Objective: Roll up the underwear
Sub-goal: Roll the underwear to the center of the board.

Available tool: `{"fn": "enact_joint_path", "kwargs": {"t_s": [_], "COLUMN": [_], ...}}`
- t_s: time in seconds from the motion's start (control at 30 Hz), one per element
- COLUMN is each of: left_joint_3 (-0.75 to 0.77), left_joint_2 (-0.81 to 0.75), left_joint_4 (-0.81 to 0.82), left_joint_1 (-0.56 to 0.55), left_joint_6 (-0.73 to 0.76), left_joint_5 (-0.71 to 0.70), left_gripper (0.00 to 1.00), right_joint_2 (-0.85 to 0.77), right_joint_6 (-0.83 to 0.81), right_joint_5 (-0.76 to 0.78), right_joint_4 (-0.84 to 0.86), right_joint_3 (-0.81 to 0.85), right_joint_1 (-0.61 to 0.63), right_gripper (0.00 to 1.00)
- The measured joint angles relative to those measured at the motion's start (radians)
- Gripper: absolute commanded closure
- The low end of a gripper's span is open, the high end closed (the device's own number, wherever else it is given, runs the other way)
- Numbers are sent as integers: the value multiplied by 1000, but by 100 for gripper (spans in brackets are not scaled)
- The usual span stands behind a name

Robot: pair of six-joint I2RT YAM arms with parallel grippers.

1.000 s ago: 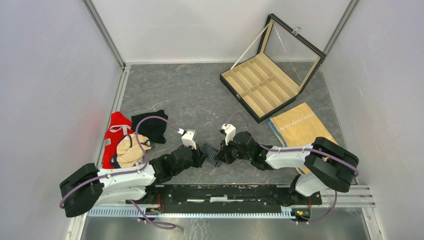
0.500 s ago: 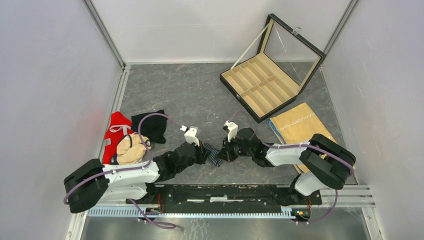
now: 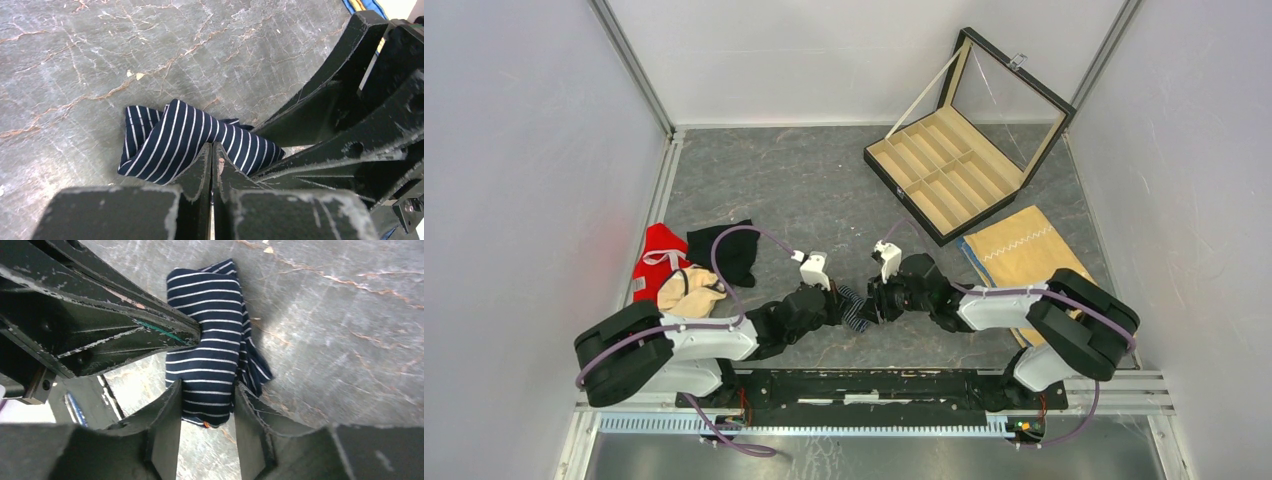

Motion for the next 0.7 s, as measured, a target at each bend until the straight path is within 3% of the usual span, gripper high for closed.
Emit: {"fn": "enact_joint_path", "kwargs": {"t_s": [0.37,0.53,0.7], "left_joint_3": [8,6,1], "left_joint_2": [43,39,33], "left_joint_4": [51,51,52], "left_joint_1": [0,0,0], "left_joint_6": [0,0,0], "left_joint_5": [-5,-5,-4], "left_gripper": [98,98,98], "right_joint_2": [-105,-75,3], "right_joint_6": [-204,-256,-273], "right_joint_5": [16,-30,-92], "right_joint_4": [-322,-367,-377], "right_joint_3": [120,170,217], "right_joint_1": [-19,-56,-79], "right_gripper": [6,3,8]}}
